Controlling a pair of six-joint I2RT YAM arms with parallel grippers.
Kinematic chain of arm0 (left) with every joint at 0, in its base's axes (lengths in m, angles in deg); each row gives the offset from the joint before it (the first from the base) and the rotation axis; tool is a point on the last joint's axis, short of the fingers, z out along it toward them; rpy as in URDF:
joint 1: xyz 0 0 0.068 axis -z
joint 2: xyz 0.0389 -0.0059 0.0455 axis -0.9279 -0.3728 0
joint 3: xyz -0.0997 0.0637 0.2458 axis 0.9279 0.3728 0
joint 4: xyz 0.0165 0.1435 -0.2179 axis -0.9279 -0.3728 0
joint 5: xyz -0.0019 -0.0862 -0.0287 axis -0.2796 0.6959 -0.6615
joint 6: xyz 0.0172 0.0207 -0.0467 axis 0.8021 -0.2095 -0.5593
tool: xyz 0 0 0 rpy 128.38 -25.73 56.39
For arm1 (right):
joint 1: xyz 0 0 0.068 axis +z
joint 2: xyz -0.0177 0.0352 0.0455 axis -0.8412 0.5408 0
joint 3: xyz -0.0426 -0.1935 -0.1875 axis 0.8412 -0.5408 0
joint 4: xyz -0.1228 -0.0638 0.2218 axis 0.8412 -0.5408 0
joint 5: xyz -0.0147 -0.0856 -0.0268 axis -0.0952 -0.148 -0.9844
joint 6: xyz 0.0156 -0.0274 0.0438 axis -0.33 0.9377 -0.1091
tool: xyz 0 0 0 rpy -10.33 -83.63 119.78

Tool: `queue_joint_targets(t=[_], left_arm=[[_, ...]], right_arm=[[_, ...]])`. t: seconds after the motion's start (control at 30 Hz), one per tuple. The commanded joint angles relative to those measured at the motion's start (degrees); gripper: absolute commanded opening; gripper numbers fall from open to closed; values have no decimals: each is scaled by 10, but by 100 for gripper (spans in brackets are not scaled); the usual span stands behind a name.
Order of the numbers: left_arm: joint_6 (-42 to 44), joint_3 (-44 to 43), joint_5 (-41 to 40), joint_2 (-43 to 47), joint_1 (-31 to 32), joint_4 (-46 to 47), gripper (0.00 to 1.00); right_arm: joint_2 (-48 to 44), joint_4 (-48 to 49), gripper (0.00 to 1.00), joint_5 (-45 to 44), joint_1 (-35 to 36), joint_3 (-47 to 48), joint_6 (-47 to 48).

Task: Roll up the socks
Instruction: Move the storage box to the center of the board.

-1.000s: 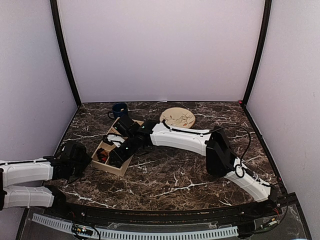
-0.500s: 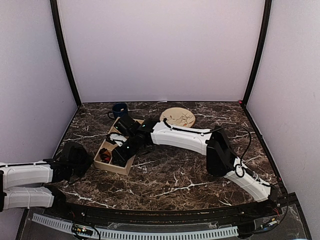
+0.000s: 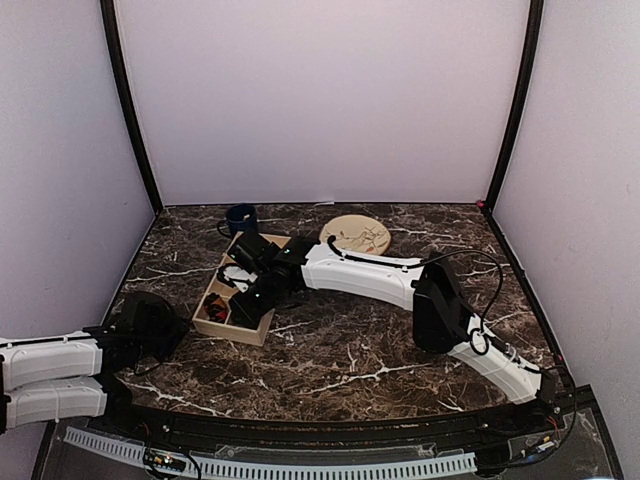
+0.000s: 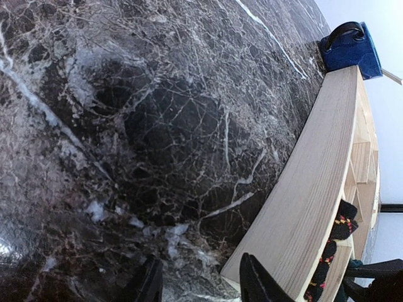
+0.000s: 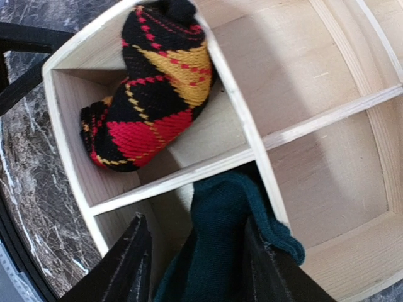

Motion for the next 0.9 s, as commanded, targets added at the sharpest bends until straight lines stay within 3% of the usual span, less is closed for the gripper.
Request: queue_joint_targets(t=[0.0, 0.3, 0.57, 0.87], left_arm=[[12, 10, 20, -4, 2, 5, 45], [15, 10, 29, -5, 2, 14, 44], [17, 12, 29, 16, 2, 7, 44], [20, 11, 23, 38, 2, -2, 44]], right_arm=[[54, -123, 42, -75, -18, -20, -10], [38, -184, 31, -65, -18, -28, -9], [-2, -160, 25, -22, -19, -62, -24], [-87, -72, 50, -90, -22, -129, -47]])
